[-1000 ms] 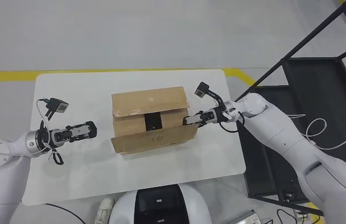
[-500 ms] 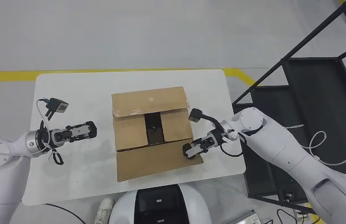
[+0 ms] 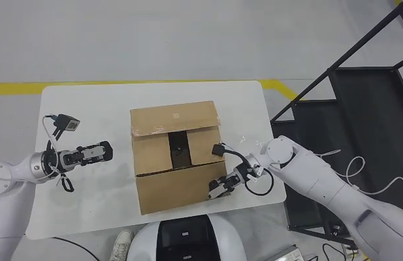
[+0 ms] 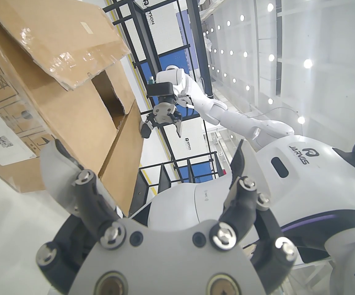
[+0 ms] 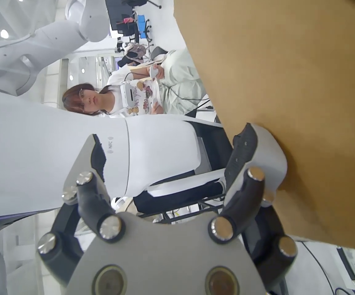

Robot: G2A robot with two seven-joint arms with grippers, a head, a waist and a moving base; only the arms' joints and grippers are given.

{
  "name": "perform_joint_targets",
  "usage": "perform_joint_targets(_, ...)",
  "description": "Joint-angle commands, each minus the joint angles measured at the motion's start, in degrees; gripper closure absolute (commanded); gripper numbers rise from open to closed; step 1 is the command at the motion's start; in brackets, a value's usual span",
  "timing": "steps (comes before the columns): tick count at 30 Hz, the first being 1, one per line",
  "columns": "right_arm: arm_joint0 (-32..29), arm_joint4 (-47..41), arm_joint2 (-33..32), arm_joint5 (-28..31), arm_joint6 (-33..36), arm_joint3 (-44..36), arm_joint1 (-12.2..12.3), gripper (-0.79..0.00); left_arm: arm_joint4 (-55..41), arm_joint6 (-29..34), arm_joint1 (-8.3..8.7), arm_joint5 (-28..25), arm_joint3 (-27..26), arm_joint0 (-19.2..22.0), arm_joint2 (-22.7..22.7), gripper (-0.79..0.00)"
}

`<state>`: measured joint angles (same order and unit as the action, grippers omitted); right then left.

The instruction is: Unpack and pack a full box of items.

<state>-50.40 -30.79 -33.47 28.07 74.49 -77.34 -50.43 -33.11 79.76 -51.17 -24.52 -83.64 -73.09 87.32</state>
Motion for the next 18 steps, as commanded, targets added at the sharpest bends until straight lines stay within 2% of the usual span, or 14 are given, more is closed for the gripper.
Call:
perform_joint_targets(1, 0.1, 1.3, 0.3, 1.1, -1.9, 1.2, -0.5, -0.785, 0.0, 0.0, 0.00, 0.0, 0.0, 0.0, 0.0, -0.785)
perform_joint_targets(9, -0.3, 7.8, 1.0, 6.0, -7.7, 5.2, -2.2, -0.785, 0.0, 0.0, 0.00, 0.0, 0.0, 0.0, 0.0, -0.785)
perform_joint_targets(14, -0.6, 9.2, 1.5, 7.6, -7.6, 4.5, -2.9, -0.785, 0.0, 0.0, 0.00, 0.0, 0.0, 0.0, 0.0, -0.785)
perform_joint_targets(18, -1.3, 7.0, 0.2, 8.3, -6.6, 1.5, -2.3, -0.785, 0.0, 0.0, 0.00, 0.0, 0.0, 0.0, 0.0, -0.785)
